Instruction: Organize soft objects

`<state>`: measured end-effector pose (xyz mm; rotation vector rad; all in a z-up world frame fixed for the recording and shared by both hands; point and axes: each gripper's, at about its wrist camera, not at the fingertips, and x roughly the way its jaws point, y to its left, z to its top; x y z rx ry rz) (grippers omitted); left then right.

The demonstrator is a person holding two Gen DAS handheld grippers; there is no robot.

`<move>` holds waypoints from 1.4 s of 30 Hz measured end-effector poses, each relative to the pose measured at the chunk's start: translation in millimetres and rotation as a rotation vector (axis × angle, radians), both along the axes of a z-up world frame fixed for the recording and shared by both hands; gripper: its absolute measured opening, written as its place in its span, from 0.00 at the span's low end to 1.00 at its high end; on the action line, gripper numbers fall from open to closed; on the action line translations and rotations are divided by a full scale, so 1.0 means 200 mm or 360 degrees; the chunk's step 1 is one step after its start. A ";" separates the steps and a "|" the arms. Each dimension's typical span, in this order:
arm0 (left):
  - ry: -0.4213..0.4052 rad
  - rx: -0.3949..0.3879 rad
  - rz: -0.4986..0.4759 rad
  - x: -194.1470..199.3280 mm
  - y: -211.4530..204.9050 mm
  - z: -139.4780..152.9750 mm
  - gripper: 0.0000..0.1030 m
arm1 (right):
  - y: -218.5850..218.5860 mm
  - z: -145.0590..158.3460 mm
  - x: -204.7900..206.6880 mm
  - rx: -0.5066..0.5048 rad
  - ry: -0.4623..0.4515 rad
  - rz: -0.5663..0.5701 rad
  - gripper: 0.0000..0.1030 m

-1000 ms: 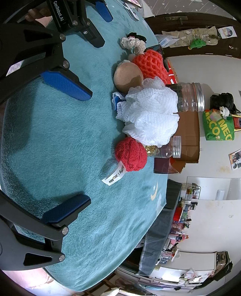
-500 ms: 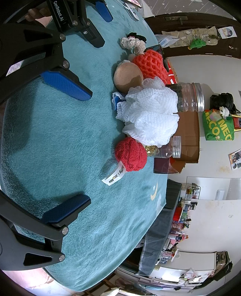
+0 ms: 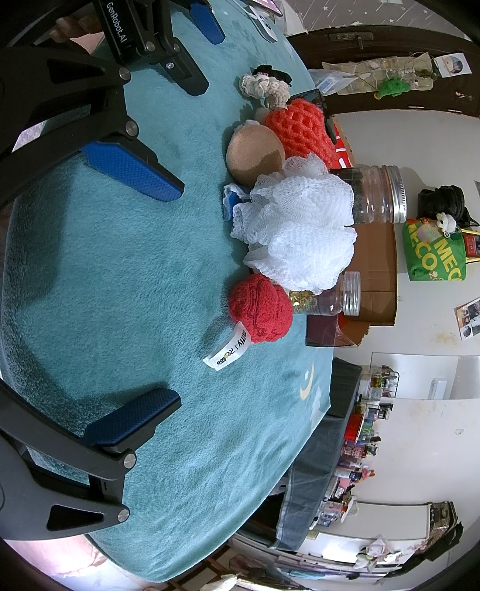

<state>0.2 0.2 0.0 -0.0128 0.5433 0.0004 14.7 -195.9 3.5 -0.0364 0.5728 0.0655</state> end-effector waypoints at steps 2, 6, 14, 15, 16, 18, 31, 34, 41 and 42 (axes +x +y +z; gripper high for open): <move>-0.0001 -0.0001 0.0000 0.00 0.00 0.00 1.00 | 0.00 0.00 0.00 0.0000 0.0000 0.0000 1.00; 0.0000 0.0000 0.0000 0.00 0.00 0.00 1.00 | 0.00 0.00 0.00 0.0000 0.0000 0.0000 1.00; 0.0001 -0.0001 0.0000 0.00 0.00 0.00 1.00 | 0.00 0.00 0.00 0.0000 -0.0002 0.0001 1.00; 0.0001 -0.0001 0.0000 0.00 0.00 0.00 1.00 | 0.00 0.00 0.00 0.0000 -0.0001 0.0001 1.00; 0.0001 0.0000 0.0000 0.00 0.00 0.00 1.00 | 0.00 0.00 0.00 0.0000 -0.0002 0.0002 1.00; -0.0001 0.0000 0.0000 0.00 0.00 0.00 1.00 | 0.00 0.00 0.00 0.0001 -0.0003 0.0002 1.00; 0.0020 -0.0006 -0.0020 0.02 -0.03 -0.03 1.00 | -0.01 0.00 0.00 0.0004 0.0013 0.0013 1.00; 0.0040 -0.0029 -0.0047 0.06 -0.01 0.01 1.00 | 0.00 0.02 0.01 0.0023 0.0032 0.0034 1.00; 0.0050 -0.0063 -0.0031 0.11 0.11 0.09 1.00 | -0.05 0.05 0.05 0.0043 0.0044 0.0044 1.00; 0.0051 -0.0062 -0.0030 0.12 0.12 0.10 1.00 | -0.07 0.06 0.06 0.0049 0.0041 0.0043 1.00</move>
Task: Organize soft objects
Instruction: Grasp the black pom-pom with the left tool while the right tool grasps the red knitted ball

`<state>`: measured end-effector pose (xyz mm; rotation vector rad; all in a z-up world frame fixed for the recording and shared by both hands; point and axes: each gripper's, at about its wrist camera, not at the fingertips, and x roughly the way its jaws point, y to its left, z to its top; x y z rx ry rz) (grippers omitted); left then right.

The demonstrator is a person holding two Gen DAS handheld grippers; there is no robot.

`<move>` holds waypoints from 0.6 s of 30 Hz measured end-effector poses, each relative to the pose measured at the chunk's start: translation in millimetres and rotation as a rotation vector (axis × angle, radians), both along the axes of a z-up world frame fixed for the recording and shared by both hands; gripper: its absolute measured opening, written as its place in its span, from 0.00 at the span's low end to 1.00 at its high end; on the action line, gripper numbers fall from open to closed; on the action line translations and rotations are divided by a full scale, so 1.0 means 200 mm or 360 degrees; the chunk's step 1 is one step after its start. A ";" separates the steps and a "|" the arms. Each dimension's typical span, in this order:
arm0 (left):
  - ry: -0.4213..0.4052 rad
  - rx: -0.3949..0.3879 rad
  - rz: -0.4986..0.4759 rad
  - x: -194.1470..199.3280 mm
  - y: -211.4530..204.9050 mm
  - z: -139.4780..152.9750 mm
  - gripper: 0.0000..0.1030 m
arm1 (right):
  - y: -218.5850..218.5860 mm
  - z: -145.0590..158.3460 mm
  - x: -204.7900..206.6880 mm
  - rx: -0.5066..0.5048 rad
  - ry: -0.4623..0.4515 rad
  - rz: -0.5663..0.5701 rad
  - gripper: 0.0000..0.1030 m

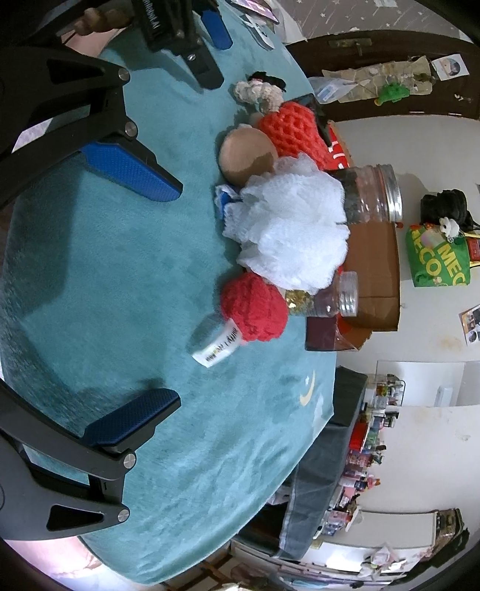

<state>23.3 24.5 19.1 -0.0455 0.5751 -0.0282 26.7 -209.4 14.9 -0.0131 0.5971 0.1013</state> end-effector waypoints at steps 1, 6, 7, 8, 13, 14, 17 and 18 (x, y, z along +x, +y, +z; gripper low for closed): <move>-0.0001 0.0002 0.0004 0.01 0.02 0.01 1.00 | -0.01 0.01 0.01 0.0006 -0.0004 -0.0003 1.00; 0.0010 0.0058 0.0034 0.08 0.12 0.07 1.00 | -0.05 0.07 0.06 0.0029 -0.0015 -0.0016 1.00; 0.0020 0.0074 0.0044 0.10 0.14 0.08 1.00 | -0.06 0.08 0.07 0.0032 -0.0015 -0.0019 1.00; 0.0026 0.0084 0.0052 0.11 0.16 0.09 1.00 | -0.06 0.09 0.09 0.0036 -0.0013 -0.0022 1.00; 0.0086 0.0091 0.0046 0.19 0.27 0.13 1.00 | -0.12 0.13 0.16 0.0069 0.0007 -0.0043 1.00; 0.0106 0.0092 0.0038 0.21 0.28 0.13 1.00 | -0.13 0.14 0.18 0.0079 0.0019 -0.0048 1.00; 0.0152 0.0106 0.0022 0.27 0.32 0.13 0.97 | -0.17 0.15 0.23 0.0116 0.0048 -0.0064 1.00; 0.0165 0.0114 0.0023 0.28 0.33 0.13 0.97 | -0.18 0.15 0.24 0.0124 0.0057 -0.0070 1.00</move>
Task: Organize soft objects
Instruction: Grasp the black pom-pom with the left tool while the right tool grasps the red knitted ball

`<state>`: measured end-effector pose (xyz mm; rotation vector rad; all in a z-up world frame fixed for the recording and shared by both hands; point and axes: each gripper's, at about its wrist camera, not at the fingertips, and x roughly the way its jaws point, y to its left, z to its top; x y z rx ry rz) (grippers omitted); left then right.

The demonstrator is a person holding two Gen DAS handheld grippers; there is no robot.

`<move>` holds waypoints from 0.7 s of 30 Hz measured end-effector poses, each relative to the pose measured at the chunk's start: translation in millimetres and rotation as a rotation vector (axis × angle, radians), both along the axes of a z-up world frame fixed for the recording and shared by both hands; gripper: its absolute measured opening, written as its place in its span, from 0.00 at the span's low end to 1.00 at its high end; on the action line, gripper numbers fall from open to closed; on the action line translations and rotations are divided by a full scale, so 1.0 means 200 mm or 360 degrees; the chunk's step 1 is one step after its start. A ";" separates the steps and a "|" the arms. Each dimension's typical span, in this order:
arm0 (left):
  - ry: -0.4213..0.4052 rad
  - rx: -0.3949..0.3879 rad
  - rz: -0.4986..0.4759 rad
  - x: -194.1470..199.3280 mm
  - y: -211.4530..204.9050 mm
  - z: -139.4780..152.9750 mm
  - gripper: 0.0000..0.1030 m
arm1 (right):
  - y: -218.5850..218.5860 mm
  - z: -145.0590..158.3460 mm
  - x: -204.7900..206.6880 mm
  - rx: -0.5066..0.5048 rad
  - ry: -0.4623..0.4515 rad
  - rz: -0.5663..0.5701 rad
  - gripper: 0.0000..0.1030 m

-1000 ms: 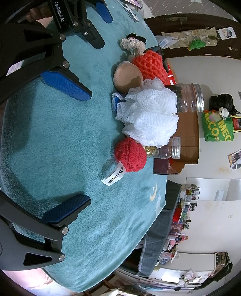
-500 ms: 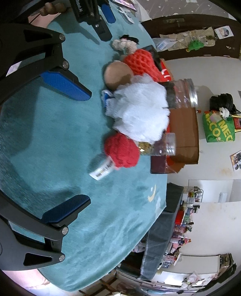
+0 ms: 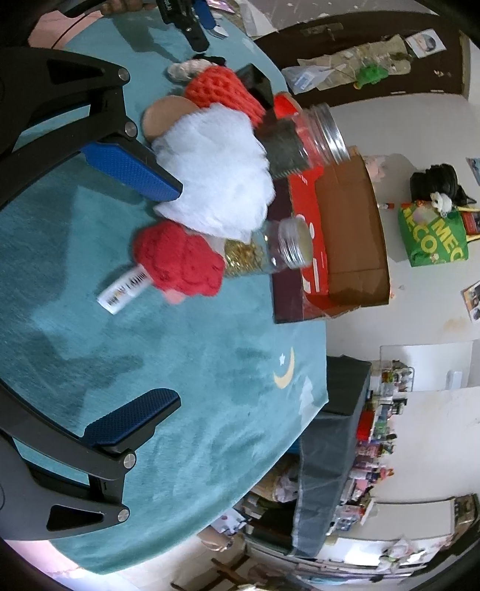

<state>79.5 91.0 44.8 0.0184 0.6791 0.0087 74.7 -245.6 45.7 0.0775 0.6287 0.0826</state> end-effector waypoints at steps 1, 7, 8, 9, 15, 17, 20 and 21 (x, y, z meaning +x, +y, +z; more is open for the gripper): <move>0.0013 0.0006 0.0000 0.01 0.01 0.00 0.97 | -0.01 0.00 0.01 0.0004 0.0010 -0.0010 1.00; 0.0082 0.0056 -0.0060 0.09 0.01 -0.02 0.96 | -0.05 0.00 0.11 0.0033 0.0098 -0.0019 1.00; 0.0093 0.0068 -0.0069 0.10 0.01 -0.02 0.96 | -0.05 -0.01 0.13 0.0035 0.0129 -0.0009 1.00; 0.0103 0.0081 -0.0081 0.11 0.01 -0.02 0.93 | -0.05 -0.02 0.15 0.0050 0.0155 0.0015 1.00; 0.0182 0.0023 -0.0193 0.17 0.00 -0.06 0.65 | -0.02 -0.05 0.25 0.0047 0.0302 0.0100 0.95; 0.0217 -0.0046 -0.0277 0.18 -0.01 -0.07 0.40 | -0.02 -0.07 0.26 0.0119 0.0327 0.0172 0.65; 0.0218 -0.0099 -0.0317 0.17 -0.02 -0.07 0.32 | 0.01 -0.07 0.24 0.0213 0.0322 0.0296 0.35; 0.0208 -0.0104 -0.0315 0.16 -0.03 -0.07 0.30 | 0.02 -0.06 0.23 0.0179 0.0297 0.0292 0.35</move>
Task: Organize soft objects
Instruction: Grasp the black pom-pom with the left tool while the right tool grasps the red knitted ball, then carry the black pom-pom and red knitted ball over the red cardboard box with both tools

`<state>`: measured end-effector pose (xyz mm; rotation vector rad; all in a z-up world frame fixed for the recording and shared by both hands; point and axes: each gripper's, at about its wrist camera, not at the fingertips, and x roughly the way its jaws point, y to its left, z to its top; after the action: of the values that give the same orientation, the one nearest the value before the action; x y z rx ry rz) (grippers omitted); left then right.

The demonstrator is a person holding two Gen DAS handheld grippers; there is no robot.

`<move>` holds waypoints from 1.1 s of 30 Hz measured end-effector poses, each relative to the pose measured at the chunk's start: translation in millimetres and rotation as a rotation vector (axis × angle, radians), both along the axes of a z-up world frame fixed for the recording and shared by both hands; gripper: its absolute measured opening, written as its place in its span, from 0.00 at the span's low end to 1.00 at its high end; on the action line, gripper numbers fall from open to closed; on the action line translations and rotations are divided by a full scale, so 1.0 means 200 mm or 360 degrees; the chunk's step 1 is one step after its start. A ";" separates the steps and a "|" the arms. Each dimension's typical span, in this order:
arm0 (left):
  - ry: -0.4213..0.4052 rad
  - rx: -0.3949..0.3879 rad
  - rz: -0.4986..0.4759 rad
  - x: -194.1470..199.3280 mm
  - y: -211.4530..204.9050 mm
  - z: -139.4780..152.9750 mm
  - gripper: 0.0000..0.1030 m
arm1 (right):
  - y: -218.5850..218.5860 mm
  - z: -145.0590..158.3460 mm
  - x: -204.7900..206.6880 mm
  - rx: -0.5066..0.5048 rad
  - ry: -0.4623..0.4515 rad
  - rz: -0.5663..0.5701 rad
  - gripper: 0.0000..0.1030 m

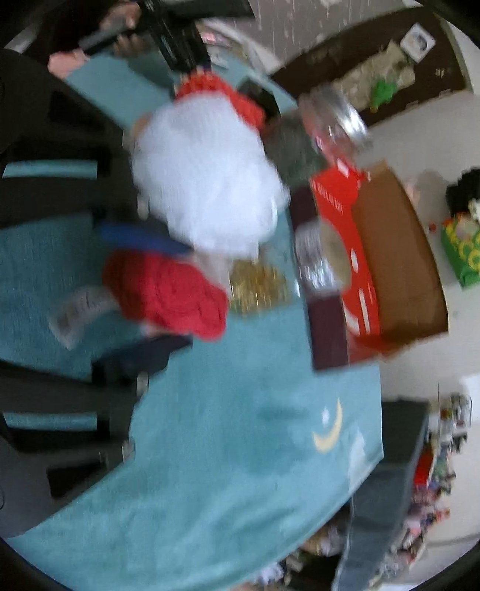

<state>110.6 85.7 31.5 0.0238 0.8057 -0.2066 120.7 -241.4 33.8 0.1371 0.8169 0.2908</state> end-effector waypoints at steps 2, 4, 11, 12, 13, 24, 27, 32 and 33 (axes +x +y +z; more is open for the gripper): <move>-0.0014 0.0001 0.0024 -0.02 0.00 0.02 0.29 | -0.01 0.01 -0.02 0.0027 -0.0031 -0.0014 0.34; -0.0045 0.0032 0.0053 -0.05 0.00 0.05 0.29 | -0.04 0.03 -0.04 0.0058 -0.0043 -0.0039 0.34; -0.0159 0.0050 0.0090 -0.16 0.01 0.17 0.29 | -0.07 0.14 -0.09 0.0047 -0.0149 -0.0064 0.33; -0.0172 0.0046 0.0083 -0.17 0.00 0.19 0.29 | -0.07 0.16 -0.09 0.0050 -0.0165 -0.0064 0.33; -0.0188 0.0042 0.0072 -0.18 -0.01 0.21 0.29 | -0.07 0.17 -0.10 0.0046 -0.0187 -0.0063 0.33; -0.0251 0.0001 -0.0008 -0.22 -0.08 0.27 0.29 | -0.11 0.27 -0.16 0.0044 -0.0324 -0.0083 0.30; -0.0259 -0.0013 -0.0028 -0.22 -0.10 0.28 0.29 | -0.14 0.35 -0.18 0.0062 -0.0395 -0.0101 0.30; -0.0243 -0.0068 -0.0106 -0.22 -0.16 0.28 0.29 | -0.15 0.41 -0.20 0.0114 -0.0460 -0.0094 0.30; -0.0237 -0.0077 -0.0120 -0.22 -0.17 0.27 0.29 | -0.14 0.41 -0.20 0.0124 -0.0458 -0.0083 0.30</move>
<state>65.7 52.1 86.3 0.0238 0.6515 -0.2920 80.6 -269.2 115.0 0.1846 0.5161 0.2853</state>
